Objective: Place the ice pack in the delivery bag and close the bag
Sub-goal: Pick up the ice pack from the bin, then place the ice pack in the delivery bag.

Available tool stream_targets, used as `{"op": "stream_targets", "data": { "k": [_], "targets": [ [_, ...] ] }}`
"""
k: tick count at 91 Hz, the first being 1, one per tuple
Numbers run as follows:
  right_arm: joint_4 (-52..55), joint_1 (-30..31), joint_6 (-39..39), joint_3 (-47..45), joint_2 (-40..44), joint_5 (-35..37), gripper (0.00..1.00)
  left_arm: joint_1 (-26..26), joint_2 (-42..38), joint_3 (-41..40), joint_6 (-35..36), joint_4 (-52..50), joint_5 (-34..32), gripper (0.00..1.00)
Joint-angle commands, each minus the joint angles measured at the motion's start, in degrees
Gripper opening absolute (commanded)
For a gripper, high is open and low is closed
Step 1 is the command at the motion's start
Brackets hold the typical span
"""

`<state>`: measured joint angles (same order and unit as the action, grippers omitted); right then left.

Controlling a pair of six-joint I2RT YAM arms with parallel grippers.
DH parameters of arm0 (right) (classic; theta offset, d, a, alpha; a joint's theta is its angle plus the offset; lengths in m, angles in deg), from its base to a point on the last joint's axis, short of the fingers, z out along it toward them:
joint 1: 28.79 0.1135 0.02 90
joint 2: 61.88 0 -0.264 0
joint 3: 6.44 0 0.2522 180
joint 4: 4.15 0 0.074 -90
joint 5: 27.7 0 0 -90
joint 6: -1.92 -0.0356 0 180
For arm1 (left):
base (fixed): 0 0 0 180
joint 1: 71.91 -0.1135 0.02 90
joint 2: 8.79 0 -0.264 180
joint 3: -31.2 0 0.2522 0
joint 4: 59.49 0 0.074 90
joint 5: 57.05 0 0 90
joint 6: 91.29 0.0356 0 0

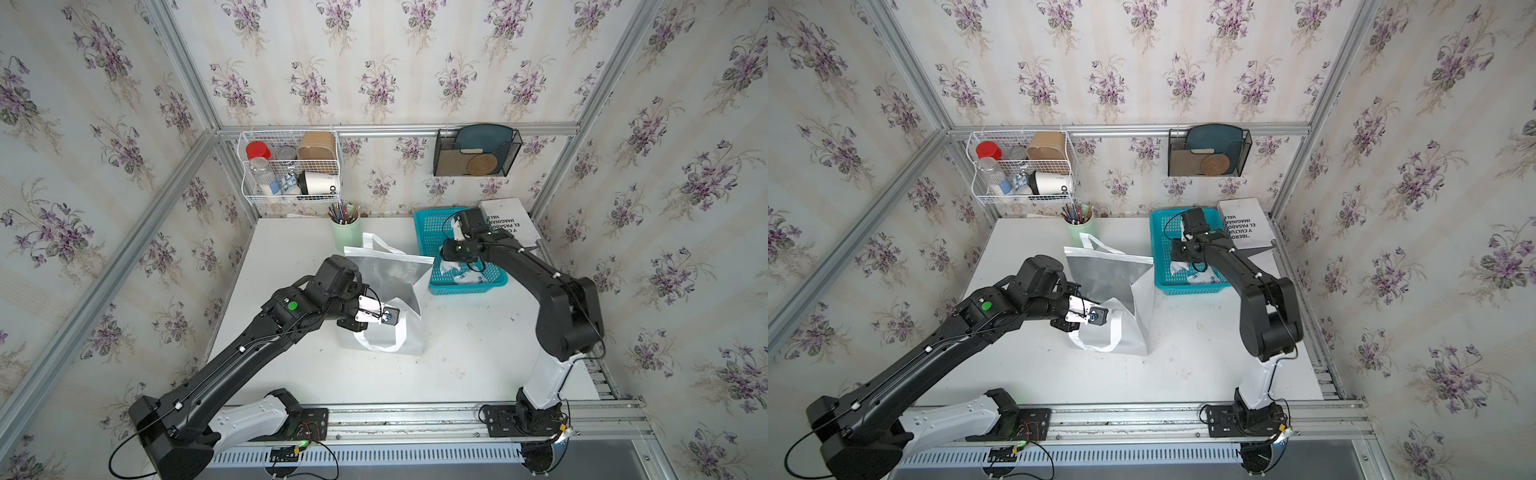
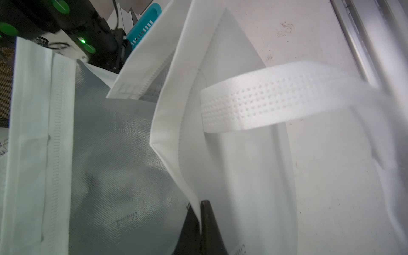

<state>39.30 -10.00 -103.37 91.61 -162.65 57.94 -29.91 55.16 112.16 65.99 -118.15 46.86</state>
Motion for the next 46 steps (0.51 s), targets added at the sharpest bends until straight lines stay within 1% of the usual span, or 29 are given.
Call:
{"op": "stream_targets", "data": {
  "k": [1, 10, 20, 29, 36, 41, 43, 46],
  "targets": [
    [-5.67, 0.02, 1.23, -0.69, 10.28, -3.78, 0.26, -0.07, 0.5, 0.61, 0.39, -0.29, 0.82, 0.0],
    [-10.13, 0.07, -0.73, -1.29, 18.2, -15.09, 0.26, -0.07, 1.15, 0.99, 0.56, -0.19, 0.69, 0.0],
    [-15.37, 0.94, -5.7, -2.17, 22.29, -25.3, 0.27, -0.07, 1.69, 1.26, 0.62, 0.24, 0.81, 0.0],
    [-18.5, 5.89, -7.39, -2.33, 24.44, -27.26, 0.27, -0.07, 1.79, 1.45, 0.64, 0.37, 0.8, 0.0],
    [-19.23, 9.9, -7.43, -2.4, 24.87, -26.77, 0.27, -0.07, 1.49, 1.56, 0.48, 0.34, 0.88, 0.0],
    [-19.76, 11.53, -7.3, -2.92, 25.44, -26.09, 0.27, -0.12, 1.22, 1.66, 0.32, 0.34, 0.9, 0.0],
    [-19.89, 13.69, -7.19, -3.22, 25.58, -25.82, 0.27, -0.13, 1.13, 1.7, 0.09, 0.34, 0.91, 0.0],
    [-19.82, 15.16, -6.86, -3.69, 25.7, -25.23, 0.27, -0.08, 0.98, 1.75, 0.0, 0.49, 0.98, 0.0]
  ]
}}
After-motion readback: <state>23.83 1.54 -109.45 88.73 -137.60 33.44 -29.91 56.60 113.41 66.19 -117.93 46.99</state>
